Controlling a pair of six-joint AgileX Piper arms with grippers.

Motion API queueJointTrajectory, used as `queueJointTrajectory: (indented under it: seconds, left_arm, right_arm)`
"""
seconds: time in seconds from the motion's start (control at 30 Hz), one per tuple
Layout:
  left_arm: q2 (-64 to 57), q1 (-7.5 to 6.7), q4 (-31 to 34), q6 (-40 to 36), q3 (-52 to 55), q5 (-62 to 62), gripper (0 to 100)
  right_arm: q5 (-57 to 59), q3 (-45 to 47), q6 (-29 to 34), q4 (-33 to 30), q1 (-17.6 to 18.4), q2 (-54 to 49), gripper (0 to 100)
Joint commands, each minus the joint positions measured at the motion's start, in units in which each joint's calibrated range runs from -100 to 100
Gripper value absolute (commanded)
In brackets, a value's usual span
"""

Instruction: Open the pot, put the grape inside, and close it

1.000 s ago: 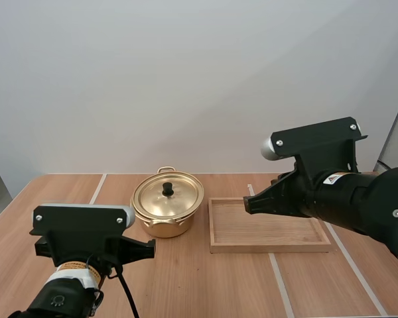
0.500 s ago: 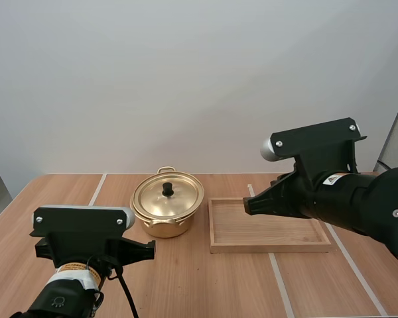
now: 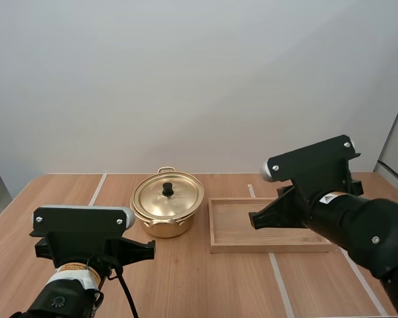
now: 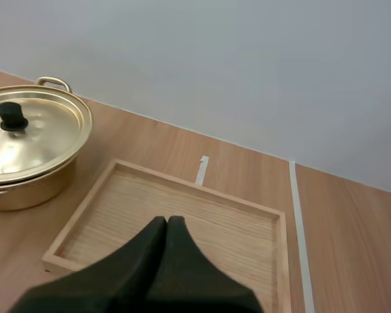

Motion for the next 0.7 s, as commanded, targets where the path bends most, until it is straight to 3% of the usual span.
queueJointTrajectory:
  seconds: [0.0,0.17,0.4,0.67]
  left_arm:
    - [-0.7,0.69,0.9,-0.2,0.0,-1.6,0]
    - [-6.6,2.13,0.9,-0.2,0.0,-1.6,0]
    - [-8.3,2.04,-0.4,-0.2,0.0,4.3,0]
    - [-8.3,2.04,-1.5,-0.2,0.0,9.9,0]
  right_arm:
    - [-8.5,3.9,-2.4,0.2,0.0,-0.6,0]
    - [-15.4,9.9,-4.2,-0.4,2.8,-6.5,0]
    - [-15.1,14.1,-4.2,-3.2,4.9,-18.8,0]
    - [-15.3,14.6,-4.2,-4.2,4.9,-21.0,0]
